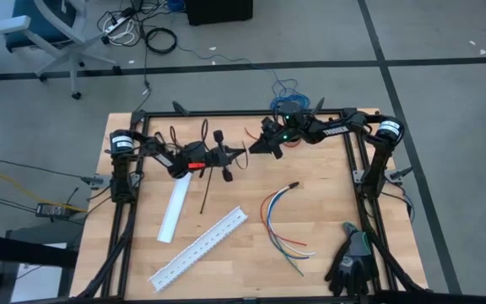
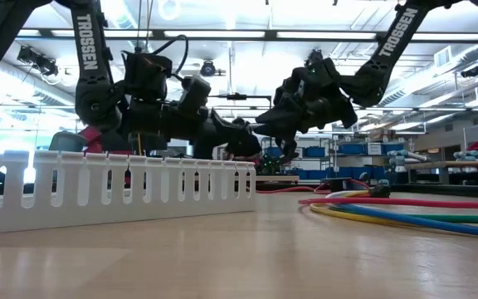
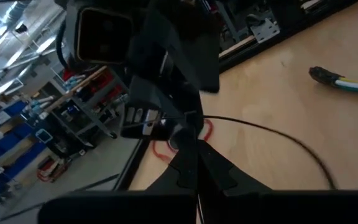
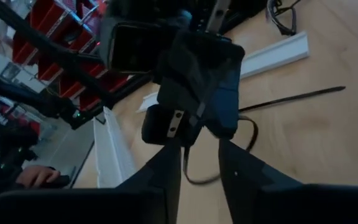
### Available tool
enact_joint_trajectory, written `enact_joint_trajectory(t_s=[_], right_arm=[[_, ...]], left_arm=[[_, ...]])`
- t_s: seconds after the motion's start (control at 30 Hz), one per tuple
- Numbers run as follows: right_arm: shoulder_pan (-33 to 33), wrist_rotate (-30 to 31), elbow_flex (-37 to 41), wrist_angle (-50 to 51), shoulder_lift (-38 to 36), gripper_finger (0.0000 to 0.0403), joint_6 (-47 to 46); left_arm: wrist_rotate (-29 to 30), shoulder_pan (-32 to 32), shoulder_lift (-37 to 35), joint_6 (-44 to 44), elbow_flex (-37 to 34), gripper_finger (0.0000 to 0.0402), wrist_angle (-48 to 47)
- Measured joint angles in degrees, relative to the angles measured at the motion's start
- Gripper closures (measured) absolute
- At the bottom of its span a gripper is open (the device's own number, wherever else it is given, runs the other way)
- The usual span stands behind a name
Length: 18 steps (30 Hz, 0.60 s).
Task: Ziptie cables
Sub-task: Wrap the right black zip tie
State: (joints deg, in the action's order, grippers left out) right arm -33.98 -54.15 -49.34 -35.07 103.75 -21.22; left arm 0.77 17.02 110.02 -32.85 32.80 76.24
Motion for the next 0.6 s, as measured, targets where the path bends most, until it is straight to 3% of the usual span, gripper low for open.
enact_joint_trajectory(t_s=[0.2, 0.3, 0.43, 0.6], right_arm=[[-1.95, -0.08, 0.00, 0.45, -0.18, 0.0294, 7.37], [-1.13, 3.76, 0.00, 1.65, -0.18, 0.0299, 14.71], [1.70, 13.83, 0.00, 1.84, -0.18, 0.0304, 25.00], [5.97, 29.30, 0.00, 1.90, -0.18, 0.0304, 36.09]], left_arm=[[-6.16, 2.06, 0.00, 10.21, -2.52, 0.0401, 7.09], [-8.68, 3.19, 0.00, 17.95, -3.24, 0.0401, 8.94], [-11.69, 4.20, 0.00, 25.82, -3.10, 0.0401, 8.03], [-17.85, 5.08, 0.00, 28.40, -3.09, 0.0401, 7.54]])
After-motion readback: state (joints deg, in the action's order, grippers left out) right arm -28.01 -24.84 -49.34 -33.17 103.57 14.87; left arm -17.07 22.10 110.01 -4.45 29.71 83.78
